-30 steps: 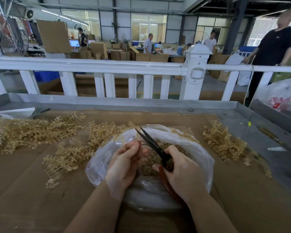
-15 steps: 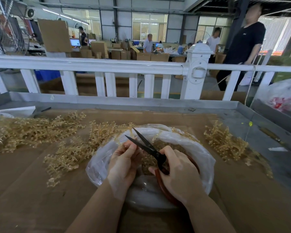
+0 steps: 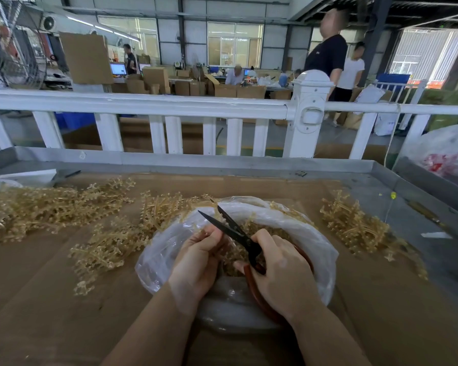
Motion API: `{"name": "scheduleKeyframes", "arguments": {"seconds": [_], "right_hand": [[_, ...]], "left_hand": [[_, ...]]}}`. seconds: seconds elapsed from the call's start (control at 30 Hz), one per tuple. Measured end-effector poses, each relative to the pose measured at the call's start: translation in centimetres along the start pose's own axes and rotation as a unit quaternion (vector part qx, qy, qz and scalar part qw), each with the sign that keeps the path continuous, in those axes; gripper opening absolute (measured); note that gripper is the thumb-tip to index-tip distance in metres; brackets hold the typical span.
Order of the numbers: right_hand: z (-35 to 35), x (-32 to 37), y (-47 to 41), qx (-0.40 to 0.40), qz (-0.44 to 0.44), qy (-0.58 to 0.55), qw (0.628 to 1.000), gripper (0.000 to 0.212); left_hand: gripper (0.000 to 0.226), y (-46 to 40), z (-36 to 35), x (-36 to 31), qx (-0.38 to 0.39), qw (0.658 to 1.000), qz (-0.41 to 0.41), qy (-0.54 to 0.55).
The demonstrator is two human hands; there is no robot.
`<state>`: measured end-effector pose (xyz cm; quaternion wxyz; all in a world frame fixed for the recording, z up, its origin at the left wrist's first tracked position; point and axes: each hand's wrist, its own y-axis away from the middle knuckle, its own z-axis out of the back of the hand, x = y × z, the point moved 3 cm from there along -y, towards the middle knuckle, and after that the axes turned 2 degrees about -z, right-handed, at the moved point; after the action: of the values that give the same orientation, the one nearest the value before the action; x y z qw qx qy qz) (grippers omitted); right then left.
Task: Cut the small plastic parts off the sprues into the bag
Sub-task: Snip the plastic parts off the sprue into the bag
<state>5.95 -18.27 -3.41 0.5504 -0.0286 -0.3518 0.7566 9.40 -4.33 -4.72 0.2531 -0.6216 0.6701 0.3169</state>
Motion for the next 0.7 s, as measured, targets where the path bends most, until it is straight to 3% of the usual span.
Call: {"name": "scheduleKeyframes", "arguments": {"seconds": [0.7], "right_hand": [[-0.07, 0.72, -0.02, 0.017, 0.011, 0.014, 1.0, 0.041]], "left_hand": [[0.012, -0.19, 0.06, 0.09, 0.062, 0.998, 0.029, -0.007]]}}
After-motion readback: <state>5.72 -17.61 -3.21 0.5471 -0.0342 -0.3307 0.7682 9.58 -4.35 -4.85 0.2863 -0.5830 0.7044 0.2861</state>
